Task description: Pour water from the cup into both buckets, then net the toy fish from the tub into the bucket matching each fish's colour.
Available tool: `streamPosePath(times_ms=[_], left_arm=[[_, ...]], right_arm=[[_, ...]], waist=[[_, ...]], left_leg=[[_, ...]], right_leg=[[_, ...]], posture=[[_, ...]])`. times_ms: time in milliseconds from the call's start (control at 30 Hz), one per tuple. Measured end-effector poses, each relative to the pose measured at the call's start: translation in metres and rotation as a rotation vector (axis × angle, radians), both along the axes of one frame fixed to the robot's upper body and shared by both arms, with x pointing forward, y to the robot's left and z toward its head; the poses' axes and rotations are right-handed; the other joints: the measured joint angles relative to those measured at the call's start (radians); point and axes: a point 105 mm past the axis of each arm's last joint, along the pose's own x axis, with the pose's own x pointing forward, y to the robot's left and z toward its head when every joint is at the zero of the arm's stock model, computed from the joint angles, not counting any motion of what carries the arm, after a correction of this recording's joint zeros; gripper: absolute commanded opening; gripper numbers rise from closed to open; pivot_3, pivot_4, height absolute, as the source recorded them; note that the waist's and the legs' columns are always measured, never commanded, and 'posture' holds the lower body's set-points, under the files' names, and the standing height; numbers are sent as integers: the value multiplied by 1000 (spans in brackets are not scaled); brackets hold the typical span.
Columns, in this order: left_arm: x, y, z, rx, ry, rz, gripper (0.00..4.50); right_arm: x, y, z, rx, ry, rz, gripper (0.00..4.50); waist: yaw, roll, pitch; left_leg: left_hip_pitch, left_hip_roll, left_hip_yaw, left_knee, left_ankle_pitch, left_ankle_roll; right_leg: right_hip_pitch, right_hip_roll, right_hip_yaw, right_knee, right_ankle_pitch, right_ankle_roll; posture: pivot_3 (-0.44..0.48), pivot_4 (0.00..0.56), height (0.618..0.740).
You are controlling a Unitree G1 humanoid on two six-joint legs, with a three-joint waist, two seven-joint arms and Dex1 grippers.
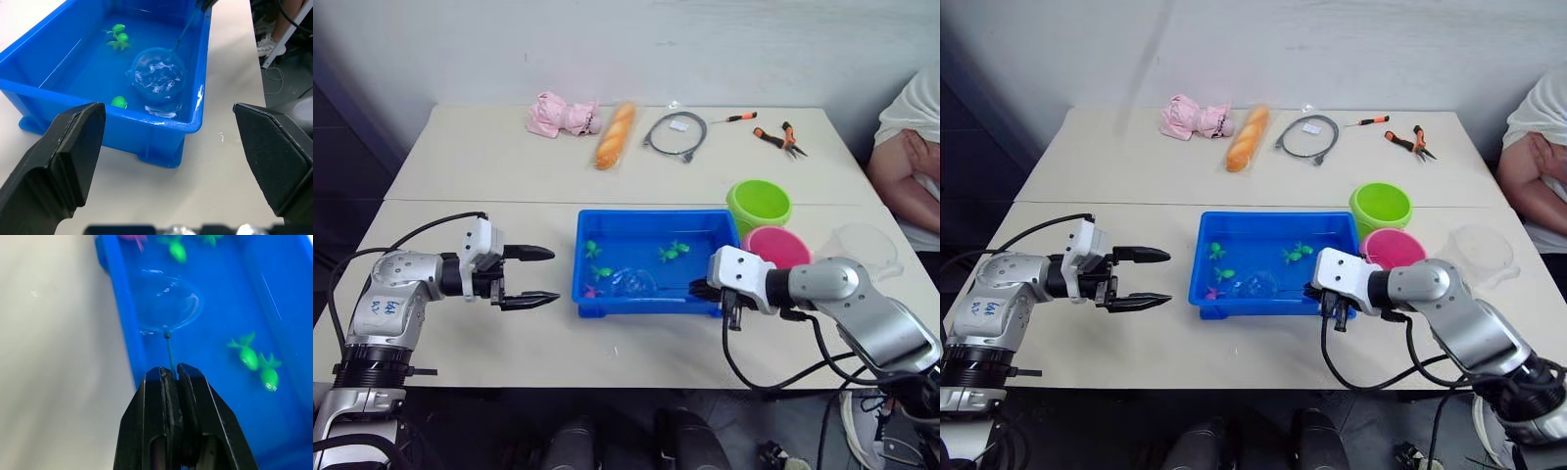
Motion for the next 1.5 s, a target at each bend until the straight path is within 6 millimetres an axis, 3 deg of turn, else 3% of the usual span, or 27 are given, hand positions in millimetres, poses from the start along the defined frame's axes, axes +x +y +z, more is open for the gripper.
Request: streamPosePath(times_ms=[333,467,733,1500], left_arm=[[2,-1,-1,-22,27,28,4466],[-3,-6,2,-7,1,-24,4466],[-11,-6,1,58,-40,-104,4466],[-8,-6,-1,88,-43,-102,4466]], right_arm=[[12,23,-8,-27,157,24,0],[16,45,-11,-2,219,51,0],[23,68,-14,30,279,71,0],[18,74,0,169,419,63,0]], waist=[[-6,0,0],[-15,0,0],[-26,0,0],[-28,0,0]], left_leg=[[0,0,0,0,0,-1],[0,0,0,0,0,-1],[-1,0,0,0,-1,-1],[-1,0,0,-1,-1,-1]], right_leg=[[-1,0,-1,1,0,0],[-1,0,-1,1,0,0],[-1,1,-1,2,0,0],[-1,1,-1,3,0,0]], posture=[[0,150,738],[0,150,738],[0,150,738],[0,150,738]])
